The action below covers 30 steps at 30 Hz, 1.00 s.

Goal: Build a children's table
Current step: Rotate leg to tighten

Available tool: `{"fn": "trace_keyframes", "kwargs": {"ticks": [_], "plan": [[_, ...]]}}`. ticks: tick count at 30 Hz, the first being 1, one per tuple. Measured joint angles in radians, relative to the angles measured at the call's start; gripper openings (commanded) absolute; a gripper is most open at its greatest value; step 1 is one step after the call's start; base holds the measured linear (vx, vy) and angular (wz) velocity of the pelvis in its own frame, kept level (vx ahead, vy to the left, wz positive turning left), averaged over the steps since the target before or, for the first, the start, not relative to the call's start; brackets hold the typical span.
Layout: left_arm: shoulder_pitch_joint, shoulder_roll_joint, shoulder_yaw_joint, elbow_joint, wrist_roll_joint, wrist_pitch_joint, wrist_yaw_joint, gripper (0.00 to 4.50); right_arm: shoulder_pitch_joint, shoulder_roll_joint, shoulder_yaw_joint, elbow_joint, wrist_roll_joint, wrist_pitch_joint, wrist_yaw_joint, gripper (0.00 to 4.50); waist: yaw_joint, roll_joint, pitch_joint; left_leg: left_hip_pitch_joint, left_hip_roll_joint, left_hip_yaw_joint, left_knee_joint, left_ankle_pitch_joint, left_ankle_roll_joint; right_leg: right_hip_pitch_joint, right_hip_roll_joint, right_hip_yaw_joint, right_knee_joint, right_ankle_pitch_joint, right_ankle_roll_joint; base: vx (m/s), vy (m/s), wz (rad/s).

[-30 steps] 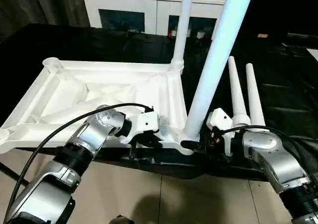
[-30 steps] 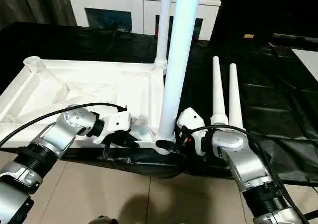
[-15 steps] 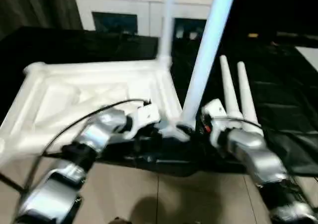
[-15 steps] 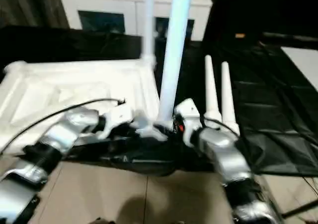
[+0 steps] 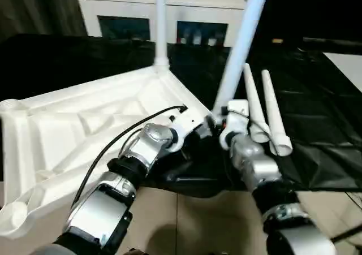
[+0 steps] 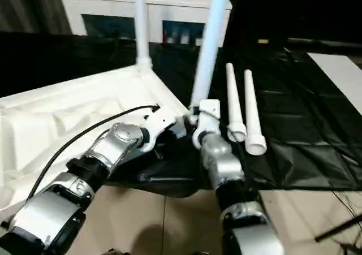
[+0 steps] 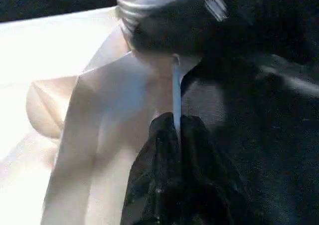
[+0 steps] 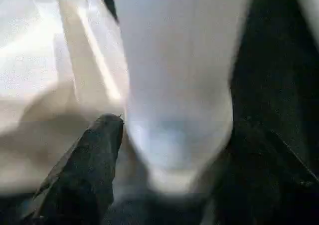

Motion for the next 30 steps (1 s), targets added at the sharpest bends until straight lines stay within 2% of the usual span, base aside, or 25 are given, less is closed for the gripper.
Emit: {"fn": "trace_keyframes", "kwargs": {"ticks": [3, 6, 8, 12, 16, 19, 23, 28, 30], "plan": [[0.0, 0.005, -0.004, 0.005, 0.007, -0.019, 0.002, 0.0, 0.004, -0.014, 0.001, -0.004, -0.001, -0.012, 0.011, 3.97, 0.002, 0.0, 0.0, 0.0, 0.0, 0.0, -0.001, 0.0, 0.0, -0.002, 0.0, 0.001, 0.0, 0.0, 0.0, 0.0, 0.0, 0.0], [0.0, 0.023, -0.012, 0.005, 0.008, -0.038, -0.01, 0.0, 0.046, -0.05, 0.016, -0.063, -0.011, -0.011, 0.051, 4.23, 0.005, 0.0, 0.001, 0.0, 0.0, 0.0, -0.004, 0.0, 0.0, -0.003, 0.001, 0.001, 0.001, 0.001, -0.002, 0.0, 0.0, 0.0], [0.0, 0.043, -0.013, 0.005, 0.009, -0.056, -0.032, 0.0, 0.08, -0.09, 0.033, -0.126, -0.019, 0.004, 0.103, 4.4, 0.008, -0.001, 0.001, 0.0, 0.0, 0.0, -0.007, 0.0, 0.0, -0.004, 0.001, 0.001, 0.001, 0.002, -0.003, 0.0, 0.0, 0.0], [0.003, 0.093, -0.015, 0.0, 0.009, -0.1, -0.109, 0.0, 0.139, -0.211, 0.056, -0.266, -0.02, 0.035, 0.253, 4.4, 0.013, 0.0, 0.001, 0.001, 0.0, 0.001, -0.007, 0.0, 0.0, -0.004, 0.001, 0.002, 0.003, 0.01, -0.004, 0.0, 0.0, 0.0], [0.031, 0.15, -0.036, -0.062, -0.006, -0.143, -0.265, 0.0, 0.244, -0.372, 0.139, -0.462, 0.047, 0.039, 0.563, 4.4, 0.026, 0.001, 0.001, 0.002, 0.002, 0.002, -0.008, 0.0, 0.0, -0.004, 0.002, 0.002, 0.004, 0.022, -0.002, 0.015, -0.005, 0.0], [0.069, 0.214, -0.067, -0.133, -0.036, -0.187, -0.429, 0.0, 0.288, -0.433, 0.167, -0.528, 0.089, 0.059, 0.718, 4.4, 0.033, 0.002, 0.001, 0.003, 0.004, 0.002, -0.011, 0.0, 0.0, -0.004, 0.003, 0.001, 0.008, 0.024, -0.006, 0.062, -0.024, 0.03], [0.084, 0.245, -0.101, -0.201, -0.054, -0.204, -0.571, 0.0, 0.289, -0.451, 0.168, -0.545, 0.097, 0.07, 0.789, 4.4, 0.061, 0.002, 0.0, 0.003, 0.005, 0.005, -0.01, 0.0, -0.001, -0.005, 0.002, 0.002, 0.013, 0.018, -0.005, 0.0, 0.0, 0.0], [0.115, 0.257, -0.123, -0.271, -0.068, -0.191, -0.649, 0.0, 0.254, -0.45, 0.19, -0.527, 0.088, 0.068, 0.808, 4.4, 0.062, 0.001, 0.001, 0.003, 0.005, 0.017, -0.009, 0.0, -0.001, -0.006, -0.001, 0.008, 0.017, 0.016, -0.004, 0.0, 0.0, 0.0], [0.116, 0.262, -0.124, -0.271, -0.068, -0.189, -0.655, 0.0, 0.253, -0.456, 0.199, -0.522, 0.087, 0.068, 0.819, 4.4, 0.061, 0.002, 0.001, 0.004, 0.005, 0.017, -0.008, 0.0, -0.001, -0.006, -0.001, 0.01, 0.018, 0.016, -0.003, 0.0, 0.0, 0.0]]}}
